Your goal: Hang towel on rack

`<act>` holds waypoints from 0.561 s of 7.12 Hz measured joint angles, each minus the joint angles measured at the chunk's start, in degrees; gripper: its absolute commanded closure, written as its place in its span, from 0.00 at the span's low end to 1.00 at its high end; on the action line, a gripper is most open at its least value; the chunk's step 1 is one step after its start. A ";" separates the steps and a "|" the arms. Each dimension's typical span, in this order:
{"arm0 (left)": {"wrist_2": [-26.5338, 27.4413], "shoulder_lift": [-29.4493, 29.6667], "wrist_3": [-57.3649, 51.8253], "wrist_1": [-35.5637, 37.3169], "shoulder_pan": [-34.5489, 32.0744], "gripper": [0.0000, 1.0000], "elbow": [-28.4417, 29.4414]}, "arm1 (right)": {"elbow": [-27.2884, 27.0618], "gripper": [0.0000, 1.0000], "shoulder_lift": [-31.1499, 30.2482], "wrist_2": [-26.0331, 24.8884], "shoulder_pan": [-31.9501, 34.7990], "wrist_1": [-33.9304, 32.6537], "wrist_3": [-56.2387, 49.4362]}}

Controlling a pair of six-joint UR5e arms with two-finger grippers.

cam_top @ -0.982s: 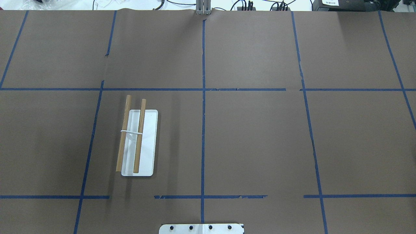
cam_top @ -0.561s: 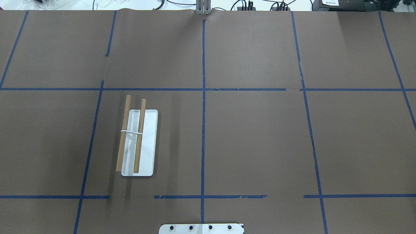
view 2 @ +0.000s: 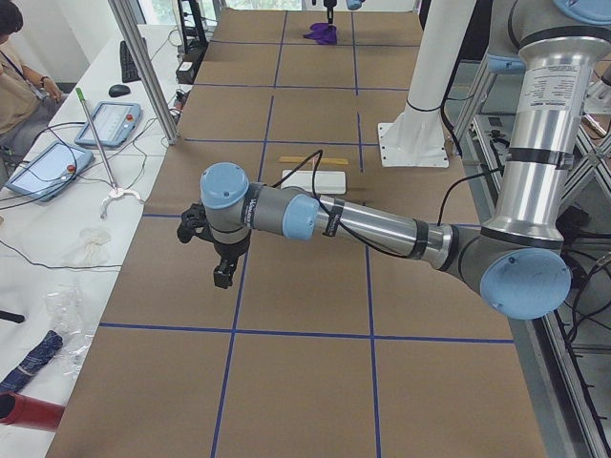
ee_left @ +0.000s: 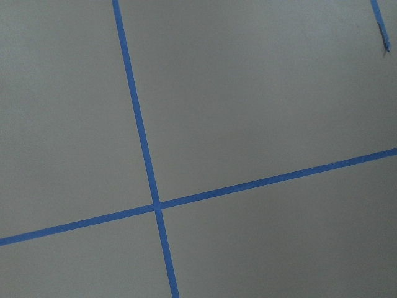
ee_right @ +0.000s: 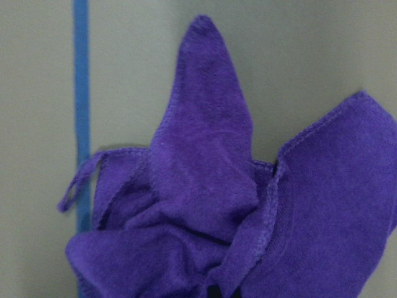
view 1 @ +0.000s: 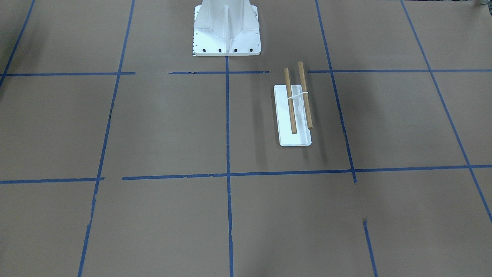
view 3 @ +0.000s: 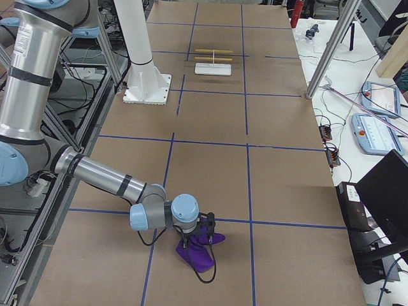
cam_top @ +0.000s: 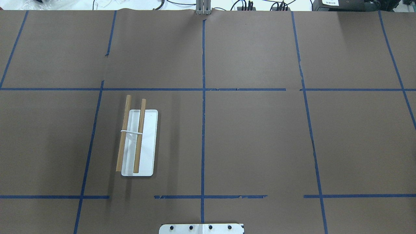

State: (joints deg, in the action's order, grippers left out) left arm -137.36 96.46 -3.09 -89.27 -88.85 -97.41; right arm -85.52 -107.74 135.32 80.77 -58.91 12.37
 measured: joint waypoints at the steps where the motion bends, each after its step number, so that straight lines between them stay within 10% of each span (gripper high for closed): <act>1: -0.03 0.11 -0.08 -0.07 0.00 0.00 -0.09 | -6.89 1.00 -0.25 1.52 -0.28 -0.39 6.75; 4: -1.75 2.09 4.73 -0.50 0.21 0.00 -0.36 | -21.52 1.00 9.40 4.89 -8.43 -0.73 37.78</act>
State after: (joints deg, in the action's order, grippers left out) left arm -139.12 98.55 1.64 -89.77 -88.64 -97.77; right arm -107.03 -98.34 140.22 72.34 -59.64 50.15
